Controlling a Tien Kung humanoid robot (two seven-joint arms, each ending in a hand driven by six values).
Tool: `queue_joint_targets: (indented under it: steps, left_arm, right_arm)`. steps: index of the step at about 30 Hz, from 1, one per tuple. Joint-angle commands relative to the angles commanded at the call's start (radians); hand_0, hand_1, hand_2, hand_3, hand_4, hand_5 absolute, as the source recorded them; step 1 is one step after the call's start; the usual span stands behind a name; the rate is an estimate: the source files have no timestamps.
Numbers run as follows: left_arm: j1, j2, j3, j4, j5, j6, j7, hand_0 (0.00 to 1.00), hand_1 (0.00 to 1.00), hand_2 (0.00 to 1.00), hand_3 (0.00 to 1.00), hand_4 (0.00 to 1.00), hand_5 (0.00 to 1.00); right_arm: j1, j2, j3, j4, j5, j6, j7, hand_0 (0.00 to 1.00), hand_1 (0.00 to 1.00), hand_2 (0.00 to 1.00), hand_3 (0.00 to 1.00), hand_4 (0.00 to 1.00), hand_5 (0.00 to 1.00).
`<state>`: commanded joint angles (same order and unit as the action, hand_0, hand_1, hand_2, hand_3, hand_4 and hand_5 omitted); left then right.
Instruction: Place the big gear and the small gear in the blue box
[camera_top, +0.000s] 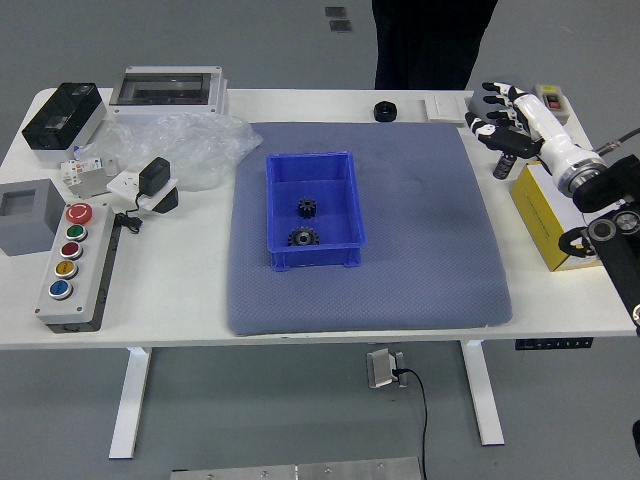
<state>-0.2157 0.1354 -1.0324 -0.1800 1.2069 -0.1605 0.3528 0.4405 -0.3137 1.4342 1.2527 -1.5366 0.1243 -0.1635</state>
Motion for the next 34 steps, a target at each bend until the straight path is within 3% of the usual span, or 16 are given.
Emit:
queue_joint_targets:
  steps: [3, 4, 9, 10, 15, 16, 19, 34]
  left_arm:
    - [0.000, -0.001, 0.000, 0.000, 0.000, 0.000, 0.000, 0.824, 0.785, 0.779, 0.755, 0.661, 0.380]
    - [0.000, -0.001, -0.001, 0.000, 0.000, 0.000, 0.000, 0.824, 0.785, 0.779, 0.755, 0.661, 0.381]
    - [0.001, -0.001, -0.002, 0.000, 0.001, 0.001, -0.001, 0.824, 0.785, 0.779, 0.755, 0.661, 0.381]
    - [0.001, -0.001, -0.002, 0.000, 0.001, 0.001, -0.001, 0.824, 0.785, 0.779, 0.755, 0.661, 0.379]
    - [0.001, 0.000, -0.001, 0.000, 0.000, 0.000, -0.002, 0.824, 0.785, 0.779, 0.755, 0.661, 0.379]
    - [0.001, 0.000, -0.001, 0.000, 0.000, 0.000, -0.002, 0.824, 0.785, 0.779, 0.754, 0.661, 0.378]
    - [0.002, 0.000, 0.000, 0.000, 0.000, -0.001, -0.002, 0.824, 0.785, 0.779, 0.754, 0.661, 0.378]
    - [-0.002, 0.000, -0.001, 0.000, 0.005, -0.002, -0.001, 0.824, 0.786, 0.779, 0.753, 0.661, 0.379]
  right_arm:
    - [-0.019, -0.009, 0.032, -0.008, 0.116, 0.009, 0.016, 0.922, 0.861, 0.932, 0.930, 0.533, 0.632]
    - [-0.024, -0.012, 0.040, -0.009, 0.145, 0.013, 0.020, 0.941, 0.868, 0.934, 0.928, 0.522, 0.797]
    - [-0.046, -0.024, 0.068, -0.012, 0.317, 0.040, 0.037, 0.941, 0.868, 0.934, 0.928, 0.522, 0.797]
    - [-0.049, -0.025, 0.072, -0.012, 0.344, 0.045, 0.039, 0.949, 0.889, 0.931, 0.927, 0.545, 0.934]
    - [-0.068, -0.034, 0.083, -0.011, 0.482, 0.068, 0.053, 0.949, 0.889, 0.931, 0.927, 0.545, 0.934]
    - [-0.072, -0.035, 0.086, -0.009, 0.507, 0.071, 0.055, 0.955, 0.890, 0.933, 0.919, 0.541, 0.875]
    - [-0.081, -0.038, 0.096, -0.004, 0.564, 0.072, 0.059, 0.955, 0.890, 0.933, 0.919, 0.541, 0.875]
    - [-0.111, -0.053, 0.110, 0.027, 0.591, 0.050, 0.077, 0.952, 0.875, 0.929, 0.910, 0.543, 0.872]
